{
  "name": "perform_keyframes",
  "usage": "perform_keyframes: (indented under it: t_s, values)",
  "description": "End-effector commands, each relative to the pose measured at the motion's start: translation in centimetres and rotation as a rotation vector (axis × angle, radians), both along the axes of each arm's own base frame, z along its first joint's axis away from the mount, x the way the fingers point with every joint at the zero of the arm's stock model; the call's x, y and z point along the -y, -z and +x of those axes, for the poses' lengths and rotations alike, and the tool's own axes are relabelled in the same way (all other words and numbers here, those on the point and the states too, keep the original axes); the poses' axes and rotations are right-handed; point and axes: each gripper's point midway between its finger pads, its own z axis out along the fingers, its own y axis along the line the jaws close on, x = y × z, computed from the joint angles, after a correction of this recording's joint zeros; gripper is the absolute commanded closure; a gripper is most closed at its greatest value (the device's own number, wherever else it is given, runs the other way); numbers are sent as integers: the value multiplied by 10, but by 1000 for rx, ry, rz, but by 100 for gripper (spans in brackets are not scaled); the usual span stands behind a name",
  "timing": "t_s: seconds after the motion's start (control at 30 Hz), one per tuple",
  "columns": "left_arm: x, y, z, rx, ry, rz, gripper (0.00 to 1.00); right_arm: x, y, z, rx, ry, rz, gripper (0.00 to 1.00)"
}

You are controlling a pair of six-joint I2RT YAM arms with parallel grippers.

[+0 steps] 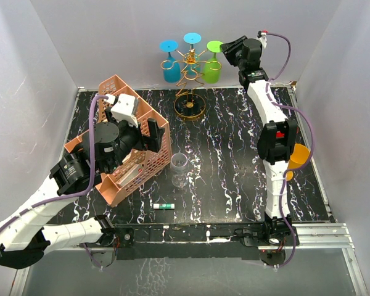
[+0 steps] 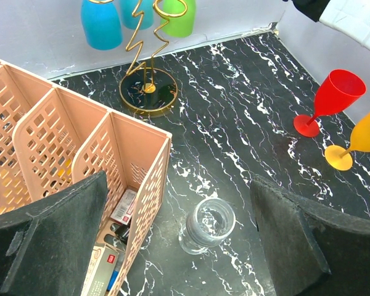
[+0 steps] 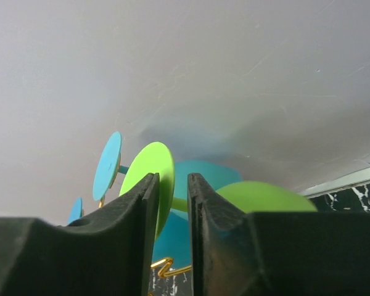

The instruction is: Take the wine glass off the wine glass rack

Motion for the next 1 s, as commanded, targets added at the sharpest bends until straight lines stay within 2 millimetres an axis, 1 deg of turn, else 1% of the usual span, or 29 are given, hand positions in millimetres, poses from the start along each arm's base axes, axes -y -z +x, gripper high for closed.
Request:
perform_keyframes:
  t_s: [0.0,0.1,0.2,0.27,0.5,0.7,0.97]
  values:
    - [-7,-22,1,44,-25,-37,3,-3,-29,1,79,-11,33,75]
    - [-7,-22,1,44,-25,-36,3,-4,-32,0,84,-16,40,85]
    - [-6,-21,1,39,-21,-36,3,-3,-33,-1,83,-17,44,90]
    - [-6,-20,0,37,-19,-37,3,-4,-35,-2,83,-21,50,92]
    - [-7,-22,-1,38,-20,-45,3,-8,-47,-6,97,-37,75,92]
    - [-9,-23,-2,37,-20,-55,3,-24,-59,-13,119,-97,109,92]
    - [-10,-25,-4,37,-16,-66,3,-49,-69,-25,129,-186,150,92]
